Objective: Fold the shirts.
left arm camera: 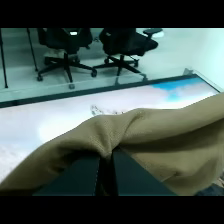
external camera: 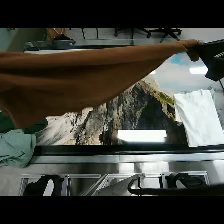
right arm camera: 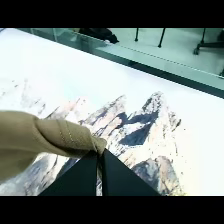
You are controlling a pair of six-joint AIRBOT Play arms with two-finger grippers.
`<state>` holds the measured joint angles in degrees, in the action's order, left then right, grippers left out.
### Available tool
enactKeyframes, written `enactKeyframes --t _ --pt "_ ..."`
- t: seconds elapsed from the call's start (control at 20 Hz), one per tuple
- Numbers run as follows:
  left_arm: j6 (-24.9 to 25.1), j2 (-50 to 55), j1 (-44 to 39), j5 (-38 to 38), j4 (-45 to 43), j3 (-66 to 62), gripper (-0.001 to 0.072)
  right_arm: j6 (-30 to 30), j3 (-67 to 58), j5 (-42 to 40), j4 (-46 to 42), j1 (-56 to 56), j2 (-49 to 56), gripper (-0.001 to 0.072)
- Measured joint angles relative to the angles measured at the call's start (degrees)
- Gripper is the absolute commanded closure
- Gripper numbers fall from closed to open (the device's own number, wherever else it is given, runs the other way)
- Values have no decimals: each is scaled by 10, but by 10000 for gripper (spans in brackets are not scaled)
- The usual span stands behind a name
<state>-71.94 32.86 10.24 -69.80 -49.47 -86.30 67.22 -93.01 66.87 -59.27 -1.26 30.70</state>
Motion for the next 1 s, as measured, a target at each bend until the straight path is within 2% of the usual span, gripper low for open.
enactKeyframes --t 0.25,0.5,0.6,0.8,1.0 --pt "0 91 -107 -42 -4 63 692 -9 37 53 32 0 56 691" --pt "25 250 -211 -16 -6 200 674 -13 178 68 45 0 145 691" --pt "37 318 -225 14 -5 234 -2 -22 233 51 47 0 185 691" --pt "52 431 -200 47 -4 221 0 -34 286 12 49 2 254 691" --pt "52 479 -140 7 -4 181 0 -38 299 -23 49 15 282 691"
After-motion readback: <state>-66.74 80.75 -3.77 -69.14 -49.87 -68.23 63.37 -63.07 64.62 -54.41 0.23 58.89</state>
